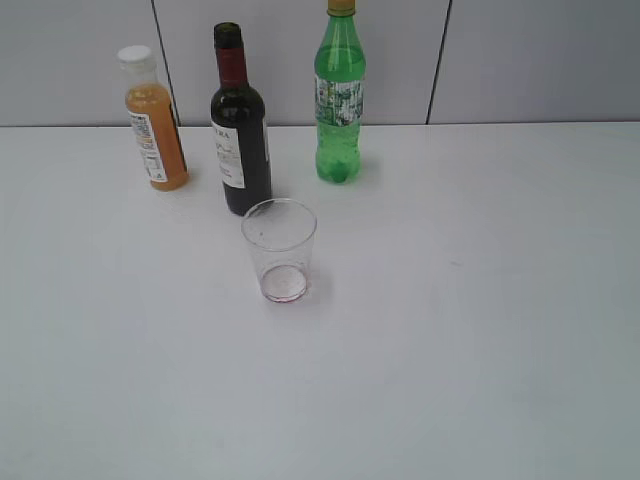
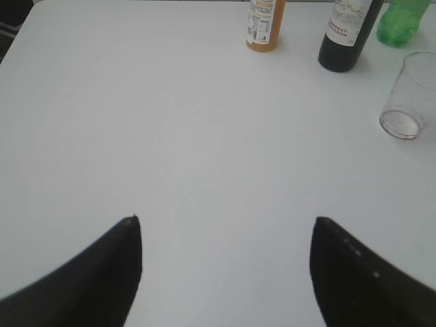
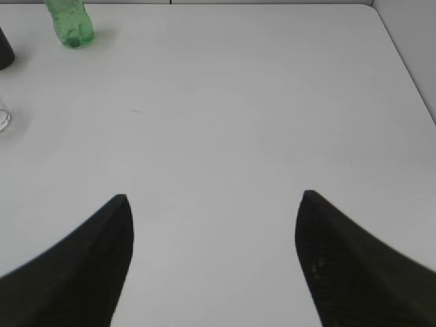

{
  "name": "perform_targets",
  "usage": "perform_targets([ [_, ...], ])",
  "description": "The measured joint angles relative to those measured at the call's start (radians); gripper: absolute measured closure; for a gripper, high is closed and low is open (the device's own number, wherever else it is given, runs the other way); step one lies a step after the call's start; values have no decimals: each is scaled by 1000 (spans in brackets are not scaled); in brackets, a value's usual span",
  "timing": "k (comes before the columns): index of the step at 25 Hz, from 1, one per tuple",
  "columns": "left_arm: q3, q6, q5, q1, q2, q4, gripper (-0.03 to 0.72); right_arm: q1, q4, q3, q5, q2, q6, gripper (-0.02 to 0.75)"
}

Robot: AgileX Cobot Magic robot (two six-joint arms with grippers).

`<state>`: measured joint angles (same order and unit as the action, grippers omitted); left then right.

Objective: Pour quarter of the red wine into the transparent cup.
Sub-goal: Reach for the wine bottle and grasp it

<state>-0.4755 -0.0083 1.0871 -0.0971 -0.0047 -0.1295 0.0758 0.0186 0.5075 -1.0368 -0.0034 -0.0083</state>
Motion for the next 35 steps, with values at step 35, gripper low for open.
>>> perform_targets([
  [35,0,0,-1,0,0,-7,104,0,0,0,0,0,0,145],
])
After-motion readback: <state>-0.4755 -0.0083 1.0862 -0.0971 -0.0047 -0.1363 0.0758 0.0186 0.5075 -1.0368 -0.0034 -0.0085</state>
